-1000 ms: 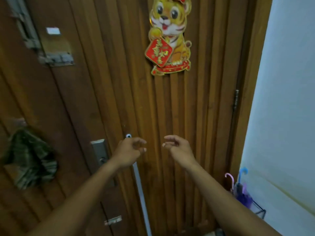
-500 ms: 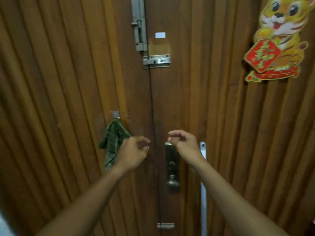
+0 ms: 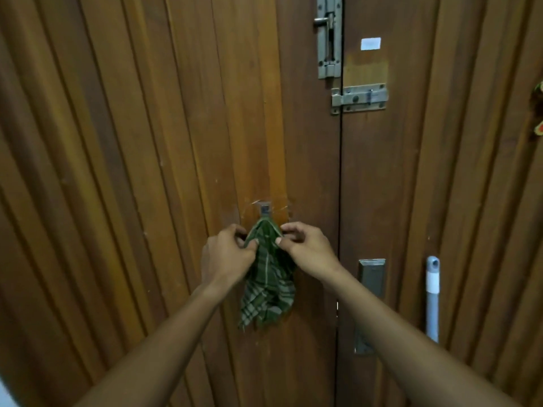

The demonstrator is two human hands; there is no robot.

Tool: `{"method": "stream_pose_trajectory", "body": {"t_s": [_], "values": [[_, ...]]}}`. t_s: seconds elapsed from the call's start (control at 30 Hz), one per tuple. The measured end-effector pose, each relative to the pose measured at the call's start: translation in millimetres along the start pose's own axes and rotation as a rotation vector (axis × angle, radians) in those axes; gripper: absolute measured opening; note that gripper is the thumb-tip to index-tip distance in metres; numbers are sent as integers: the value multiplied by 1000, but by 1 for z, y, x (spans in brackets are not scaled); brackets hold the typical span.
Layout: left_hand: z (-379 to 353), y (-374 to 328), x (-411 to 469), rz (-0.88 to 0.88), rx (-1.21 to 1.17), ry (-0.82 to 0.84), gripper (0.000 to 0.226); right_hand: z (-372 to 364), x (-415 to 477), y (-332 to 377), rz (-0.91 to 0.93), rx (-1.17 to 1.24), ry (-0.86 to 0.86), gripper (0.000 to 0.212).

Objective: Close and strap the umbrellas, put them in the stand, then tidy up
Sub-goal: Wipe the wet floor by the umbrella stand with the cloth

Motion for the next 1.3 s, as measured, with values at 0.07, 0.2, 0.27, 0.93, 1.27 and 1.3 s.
{"method": "stream_pose_trajectory", "body": {"t_s": [0.07,0.2,0.27,0.93,1.27,1.3], "values": [[-2,12,7,-78,-21,42,21,-16,2,3,-8,-101,-29,36],[1,17,22,-267,-131,-81,16,-21,4,7,-38,-163,-231,10],[4,14,28,-333,-197,-127,11,-17,3,9,-36,-122,-293,20],[-74,-193,-50,-1115,-482,714,54,182,-164,-48,-180,39,-711,27],[-148,-374,-173,-1354,-467,1000,12,322,-316,-108,-359,-327,-797,16],[-154,-392,-187,-1386,-462,997,11,336,-332,-115,-394,-297,-745,19]]}}
Point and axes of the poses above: each hand's wrist, its own x-axis towards the middle knuckle, its own z-axis out of the back of the hand, y = z × x, the point moved 2 cm from there along x, towards the middle knuckle, and after that the axes turned 8 degrees about -z, right-handed, at the moved point
